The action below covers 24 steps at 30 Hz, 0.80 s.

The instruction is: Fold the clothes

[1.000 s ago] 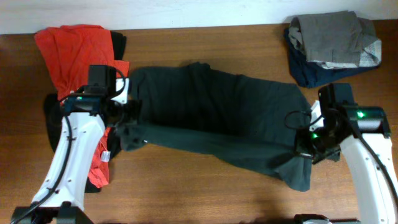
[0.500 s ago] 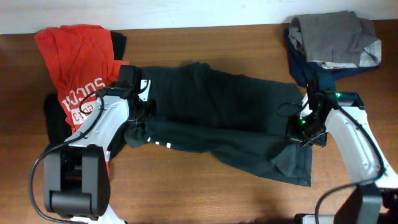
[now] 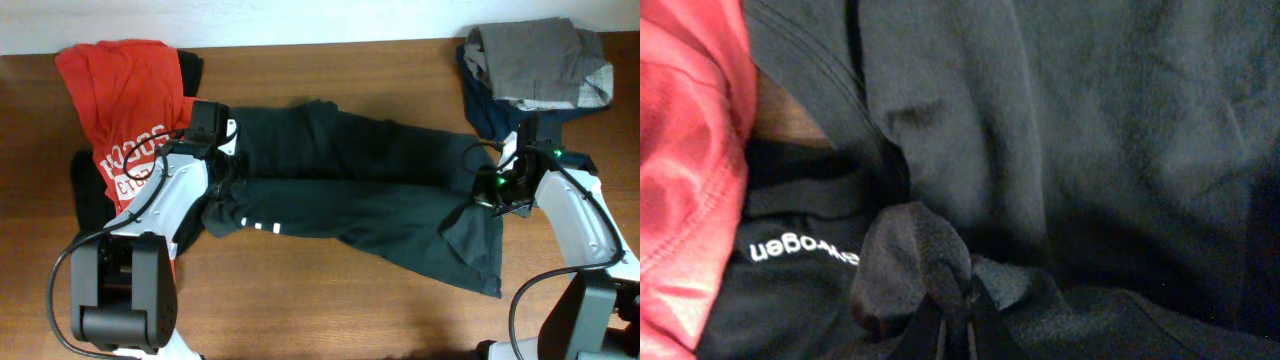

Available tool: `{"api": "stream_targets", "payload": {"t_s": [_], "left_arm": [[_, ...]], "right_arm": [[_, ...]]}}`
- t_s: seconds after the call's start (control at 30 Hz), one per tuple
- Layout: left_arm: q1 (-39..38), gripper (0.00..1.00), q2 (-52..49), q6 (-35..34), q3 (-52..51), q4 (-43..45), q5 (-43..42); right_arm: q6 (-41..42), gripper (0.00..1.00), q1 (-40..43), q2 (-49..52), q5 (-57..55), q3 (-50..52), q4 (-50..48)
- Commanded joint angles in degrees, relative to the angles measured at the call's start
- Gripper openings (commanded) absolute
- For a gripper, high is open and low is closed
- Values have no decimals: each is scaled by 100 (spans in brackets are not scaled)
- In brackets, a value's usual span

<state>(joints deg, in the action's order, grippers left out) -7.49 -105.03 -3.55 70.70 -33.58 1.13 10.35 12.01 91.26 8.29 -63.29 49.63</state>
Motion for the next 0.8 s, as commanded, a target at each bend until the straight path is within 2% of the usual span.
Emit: {"api": "stream_targets", "payload": {"t_s": [0.0, 0.03, 0.07, 0.1, 0.17, 0.23, 0.3, 0.37, 0.4, 0.5, 0.6, 0.77], "left_arm": [[125, 0, -39, -33, -26, 83, 431], [125, 3, -39, -35, -26, 79, 424], [125, 18, -39, -33, -26, 42, 428], [127, 21, -37, -31, -26, 4, 426], [127, 21, -33, -31, 9, -173, 426], [127, 21, -26, -28, 131, -426, 426], [125, 21, -26, -28, 358, -693, 422], [127, 32, -26, 199, 841, -1038, 177], [127, 41, -26, 319, 1239, -1281, -61], [125, 59, -28, 341, 2437, -2044, -389], [125, 68, -28, 577, 3174, -2306, -525], [144, 78, -437, 627, 3414, -1705, -527]], "right_arm": [[-66, 4, 76, 52, -310, 9, -101], [-66, 10, 76, 63, -306, 9, -76], [-66, 29, 76, 63, -289, 9, 7], [-63, 37, 76, 61, -275, 7, 72], [-61, 37, 79, 59, -267, -103, 520], [-61, 32, 76, 44, -267, -295, 992], [-63, 31, 76, -7, -269, -540, 1357], [-68, 34, 76, -94, -267, -957, 1622], [-76, 37, 76, -114, -260, -1283, 1781], [-590, 45, 76, -114, -87, -2046, 2203], [-894, 53, 72, -111, -96, -2533, 2341], [-1019, 54, 70, 0, -96, -2618, 1998]]}}
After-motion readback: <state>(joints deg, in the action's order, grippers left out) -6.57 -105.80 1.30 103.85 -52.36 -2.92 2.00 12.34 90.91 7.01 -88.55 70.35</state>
